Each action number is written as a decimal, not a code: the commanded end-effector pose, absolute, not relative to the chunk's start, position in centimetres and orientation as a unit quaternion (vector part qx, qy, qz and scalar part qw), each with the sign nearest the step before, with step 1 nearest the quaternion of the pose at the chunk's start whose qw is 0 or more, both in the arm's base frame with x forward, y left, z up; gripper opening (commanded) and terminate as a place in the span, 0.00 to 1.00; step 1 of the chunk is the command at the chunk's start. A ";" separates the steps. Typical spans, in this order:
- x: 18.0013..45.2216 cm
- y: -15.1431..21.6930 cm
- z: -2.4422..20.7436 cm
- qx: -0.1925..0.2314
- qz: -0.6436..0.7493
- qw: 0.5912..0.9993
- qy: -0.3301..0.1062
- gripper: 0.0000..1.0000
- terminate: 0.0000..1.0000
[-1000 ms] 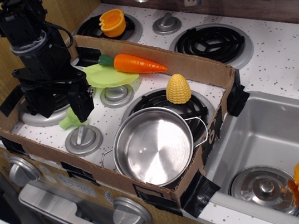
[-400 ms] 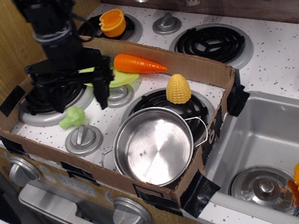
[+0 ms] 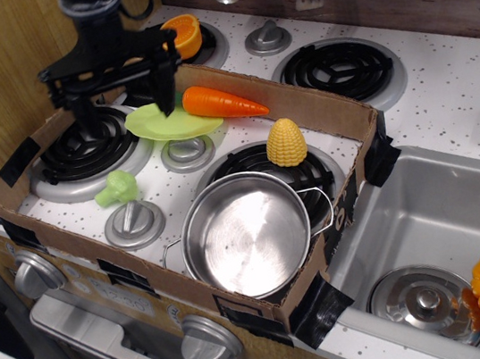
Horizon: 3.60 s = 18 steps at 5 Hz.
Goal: Take carrot off plate
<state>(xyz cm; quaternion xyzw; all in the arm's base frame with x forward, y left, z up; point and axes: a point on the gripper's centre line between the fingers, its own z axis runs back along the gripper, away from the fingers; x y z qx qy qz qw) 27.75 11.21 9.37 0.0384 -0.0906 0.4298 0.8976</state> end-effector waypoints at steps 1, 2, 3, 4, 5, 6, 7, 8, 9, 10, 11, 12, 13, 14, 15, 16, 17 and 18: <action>31.9 12.8 10.0 0.010 0.490 0.856 -0.162 1.00 0.00; 34.2 13.3 9.9 0.005 0.508 0.846 -0.162 1.00 0.00; 36.0 13.8 9.6 -0.010 0.535 0.833 -0.139 1.00 0.00; 37.1 13.9 9.2 -0.008 0.563 0.819 -0.110 1.00 0.00; 37.1 14.1 8.1 -0.017 0.582 0.809 -0.080 1.00 0.00; 36.6 14.0 7.4 -0.019 0.596 0.799 -0.077 1.00 0.00; 36.3 14.0 7.4 -0.020 0.602 0.794 -0.083 1.00 0.00; 36.2 14.2 6.9 -0.036 0.605 0.788 -0.106 1.00 0.00; 36.3 14.3 6.7 -0.045 0.610 0.782 -0.116 1.00 0.00; 36.2 14.3 6.1 -0.057 0.613 0.778 -0.126 1.00 0.00; 36.1 14.3 5.9 -0.065 0.618 0.773 -0.128 1.00 0.00; 35.8 14.2 4.5 -0.082 0.631 0.762 -0.118 1.00 0.00; 35.4 13.7 3.3 -0.107 0.644 0.746 -0.132 1.00 0.00; 35.4 13.6 2.8 -0.091 0.649 0.749 -0.099 1.00 0.00; 35.3 13.5 2.5 -0.064 0.644 0.760 -0.052 1.00 0.00; 35.0 13.3 2.6 -0.036 0.645 0.763 -0.024 1.00 0.00; 34.8 13.2 2.7 -0.027 0.646 0.762 -0.020 1.00 0.00; 34.7 13.3 2.9 -0.005 0.651 0.759 -0.021 0.00 0.00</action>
